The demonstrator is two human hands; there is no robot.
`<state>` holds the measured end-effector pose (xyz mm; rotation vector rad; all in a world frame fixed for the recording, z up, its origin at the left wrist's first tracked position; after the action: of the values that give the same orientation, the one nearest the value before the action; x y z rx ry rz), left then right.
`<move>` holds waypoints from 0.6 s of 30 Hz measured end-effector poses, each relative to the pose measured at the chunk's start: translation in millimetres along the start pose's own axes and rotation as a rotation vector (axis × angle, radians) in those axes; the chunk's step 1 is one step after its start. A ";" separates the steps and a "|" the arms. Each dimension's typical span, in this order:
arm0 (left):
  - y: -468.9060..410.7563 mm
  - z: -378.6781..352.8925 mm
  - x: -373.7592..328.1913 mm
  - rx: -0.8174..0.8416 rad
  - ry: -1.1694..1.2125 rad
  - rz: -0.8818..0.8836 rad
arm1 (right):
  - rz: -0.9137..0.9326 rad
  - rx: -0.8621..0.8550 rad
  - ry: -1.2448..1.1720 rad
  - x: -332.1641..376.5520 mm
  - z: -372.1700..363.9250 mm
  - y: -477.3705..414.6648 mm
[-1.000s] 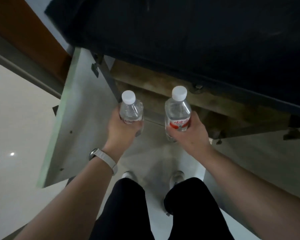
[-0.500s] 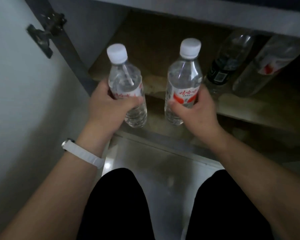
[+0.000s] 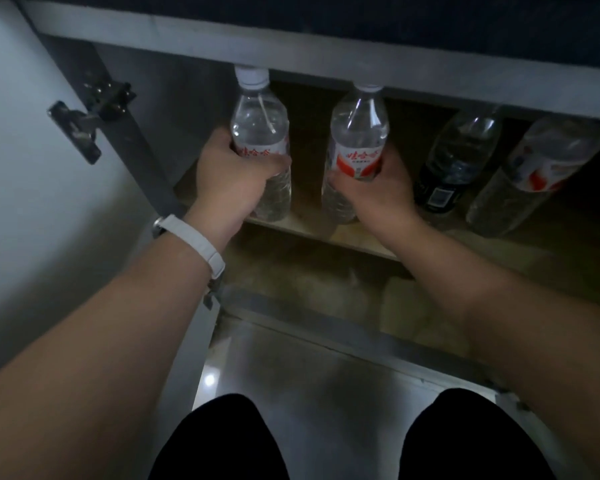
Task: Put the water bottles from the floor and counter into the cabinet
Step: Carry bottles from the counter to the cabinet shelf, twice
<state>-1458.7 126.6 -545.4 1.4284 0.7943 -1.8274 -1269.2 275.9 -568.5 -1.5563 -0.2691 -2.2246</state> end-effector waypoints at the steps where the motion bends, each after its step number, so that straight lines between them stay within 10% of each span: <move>1: -5.8 -3.9 1.4 0.005 -0.017 -0.014 | -0.004 -0.002 0.000 -0.8 -3.8 -6.0; 18: -34.7 -20.8 13.4 0.068 -0.095 -0.138 | -0.003 -0.020 0.061 -1.3 -22.9 -36.4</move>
<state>-1477.3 161.7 -560.9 1.3464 0.8070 -2.0283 -1304.1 300.0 -575.2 -1.4963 -0.2326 -2.2788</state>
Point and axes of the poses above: each hand's wrist, its own y-axis away from the middle knuckle, its own z-axis out of the back of the hand, x = y × z, the point moved 10 cm from there along -y, towards the middle knuckle, and after that the axes turned 2 degrees about y, right-handed, at the moved point
